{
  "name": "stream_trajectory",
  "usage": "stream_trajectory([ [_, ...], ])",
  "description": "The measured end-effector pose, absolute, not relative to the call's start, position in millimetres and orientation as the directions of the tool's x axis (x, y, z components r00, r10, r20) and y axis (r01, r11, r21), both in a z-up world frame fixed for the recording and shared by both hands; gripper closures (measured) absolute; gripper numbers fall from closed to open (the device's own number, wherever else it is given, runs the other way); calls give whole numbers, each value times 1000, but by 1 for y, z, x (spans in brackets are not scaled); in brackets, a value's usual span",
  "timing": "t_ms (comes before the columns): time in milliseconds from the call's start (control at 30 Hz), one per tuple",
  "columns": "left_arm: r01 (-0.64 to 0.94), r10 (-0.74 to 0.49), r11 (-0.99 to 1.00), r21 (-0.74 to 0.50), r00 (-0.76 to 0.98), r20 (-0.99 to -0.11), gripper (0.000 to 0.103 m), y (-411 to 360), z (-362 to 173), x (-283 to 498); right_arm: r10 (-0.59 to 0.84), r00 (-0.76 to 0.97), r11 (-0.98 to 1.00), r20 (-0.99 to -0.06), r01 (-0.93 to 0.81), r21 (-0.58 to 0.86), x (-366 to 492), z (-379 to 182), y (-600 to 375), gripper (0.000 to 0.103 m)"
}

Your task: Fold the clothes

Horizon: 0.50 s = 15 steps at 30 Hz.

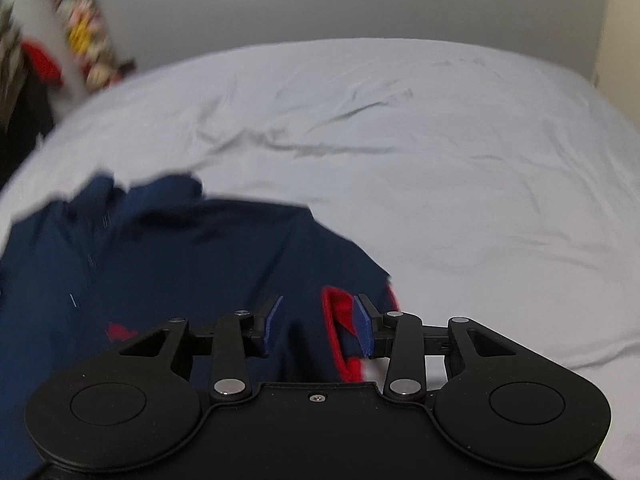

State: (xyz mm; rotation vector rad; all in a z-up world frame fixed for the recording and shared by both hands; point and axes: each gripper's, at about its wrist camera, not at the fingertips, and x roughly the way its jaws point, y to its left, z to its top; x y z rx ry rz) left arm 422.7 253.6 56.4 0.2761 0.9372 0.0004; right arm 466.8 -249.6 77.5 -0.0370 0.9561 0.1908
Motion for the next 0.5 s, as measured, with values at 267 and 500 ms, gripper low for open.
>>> stream_trajectory([
  [267, 145, 132, 956, 257, 568, -812, 50, 250, 49, 412, 221, 444, 950, -868, -298, 90, 442, 58, -251, 103],
  [500, 143, 155, 951, 275, 548, -822, 50, 254, 47, 407, 116, 350, 938, -930, -346, -13, 421, 35, -251, 103],
])
